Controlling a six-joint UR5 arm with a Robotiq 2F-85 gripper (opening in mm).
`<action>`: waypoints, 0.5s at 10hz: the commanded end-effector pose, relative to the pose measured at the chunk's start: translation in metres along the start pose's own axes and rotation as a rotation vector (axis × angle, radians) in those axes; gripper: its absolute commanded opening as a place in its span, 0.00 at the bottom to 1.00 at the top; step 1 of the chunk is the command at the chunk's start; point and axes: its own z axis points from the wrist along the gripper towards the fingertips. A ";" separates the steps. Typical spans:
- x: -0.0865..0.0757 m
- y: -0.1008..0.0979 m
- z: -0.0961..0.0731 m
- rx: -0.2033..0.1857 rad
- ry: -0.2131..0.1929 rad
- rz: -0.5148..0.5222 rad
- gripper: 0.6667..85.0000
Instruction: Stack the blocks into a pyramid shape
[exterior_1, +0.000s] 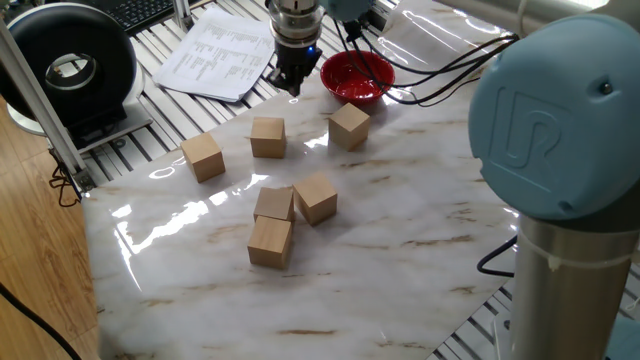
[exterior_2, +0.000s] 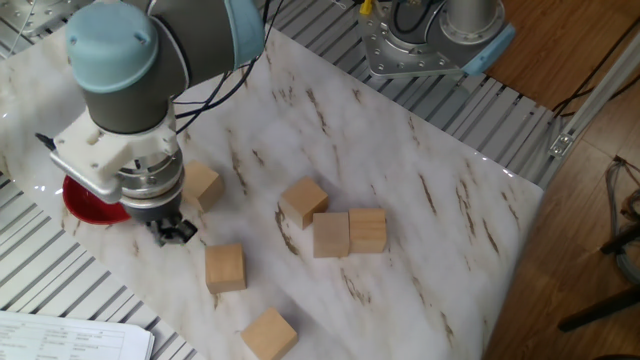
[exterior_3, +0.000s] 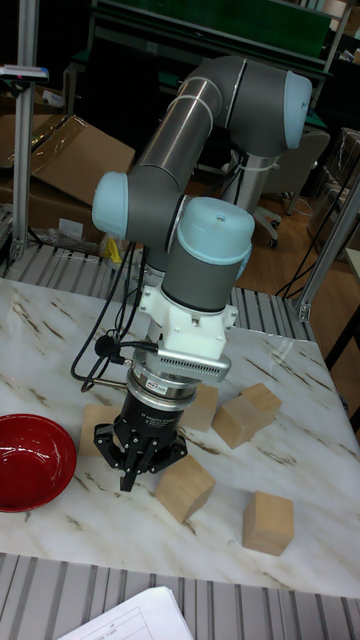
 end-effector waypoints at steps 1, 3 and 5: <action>-0.016 0.006 -0.002 -0.029 -0.060 0.048 0.00; -0.024 0.012 -0.003 -0.054 -0.089 0.074 0.00; -0.025 0.016 -0.003 -0.069 -0.096 0.060 0.00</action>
